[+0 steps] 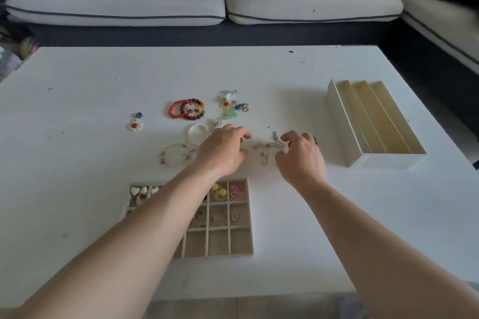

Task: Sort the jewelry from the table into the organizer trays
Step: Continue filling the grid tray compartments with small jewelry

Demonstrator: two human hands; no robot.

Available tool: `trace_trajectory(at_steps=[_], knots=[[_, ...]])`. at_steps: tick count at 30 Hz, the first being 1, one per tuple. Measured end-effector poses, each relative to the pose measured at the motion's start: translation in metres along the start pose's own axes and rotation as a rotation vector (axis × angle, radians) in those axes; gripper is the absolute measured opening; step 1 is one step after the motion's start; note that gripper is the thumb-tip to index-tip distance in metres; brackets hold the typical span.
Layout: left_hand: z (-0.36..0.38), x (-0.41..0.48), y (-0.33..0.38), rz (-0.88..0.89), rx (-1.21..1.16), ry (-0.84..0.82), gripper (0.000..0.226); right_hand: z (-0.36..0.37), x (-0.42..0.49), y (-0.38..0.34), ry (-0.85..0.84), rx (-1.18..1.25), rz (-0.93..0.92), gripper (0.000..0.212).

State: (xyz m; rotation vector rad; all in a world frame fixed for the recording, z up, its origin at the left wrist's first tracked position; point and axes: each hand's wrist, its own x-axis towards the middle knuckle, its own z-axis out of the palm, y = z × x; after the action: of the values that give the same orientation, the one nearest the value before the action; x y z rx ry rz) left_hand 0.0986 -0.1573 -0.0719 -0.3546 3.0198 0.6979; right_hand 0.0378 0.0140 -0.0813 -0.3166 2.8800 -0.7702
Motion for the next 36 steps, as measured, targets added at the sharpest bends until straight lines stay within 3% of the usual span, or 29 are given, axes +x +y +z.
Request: trace_trajectory(at_steps=[3, 6, 12, 16, 21, 24, 28, 33, 36], knots=[[0.012, 0.006, 0.007, 0.075, 0.103, -0.029, 0.048, 0.001, -0.002, 0.008, -0.09, -0.087, -0.066, 0.05], [0.019, 0.009, 0.006, 0.096, 0.16, 0.012, 0.041, 0.004, -0.005, 0.006, -0.134, -0.117, -0.177, 0.042], [0.0, 0.015, 0.002, 0.027, -0.078, 0.018, 0.021, 0.002, -0.002, -0.019, -0.137, 0.043, -0.183, 0.027], [-0.013, 0.035, -0.013, -0.03, 0.075, 0.142, 0.03, -0.004, 0.028, -0.038, -0.131, 0.0, -0.229, 0.048], [-0.015, 0.058, -0.031, 0.003, 0.24, -0.052, 0.059, 0.007, 0.073, -0.059, -0.279, -0.161, -0.343, 0.074], [-0.018, 0.062, -0.041, 0.061, 0.265, -0.019, 0.055, 0.018, 0.093, -0.066, -0.352, -0.23, -0.42, 0.077], [-0.02, 0.052, -0.055, 0.149, 0.204, 0.047, 0.041, 0.025, 0.098, -0.06, -0.331, -0.293, -0.507, 0.069], [-0.022, 0.045, -0.073, 0.05, -0.014, 0.077, 0.024, 0.019, 0.091, -0.033, -0.247, -0.239, -0.579, 0.041], [-0.022, 0.053, -0.077, -0.029, -0.163, 0.123, 0.027, 0.016, 0.097, -0.032, -0.202, -0.075, -0.518, 0.03]])
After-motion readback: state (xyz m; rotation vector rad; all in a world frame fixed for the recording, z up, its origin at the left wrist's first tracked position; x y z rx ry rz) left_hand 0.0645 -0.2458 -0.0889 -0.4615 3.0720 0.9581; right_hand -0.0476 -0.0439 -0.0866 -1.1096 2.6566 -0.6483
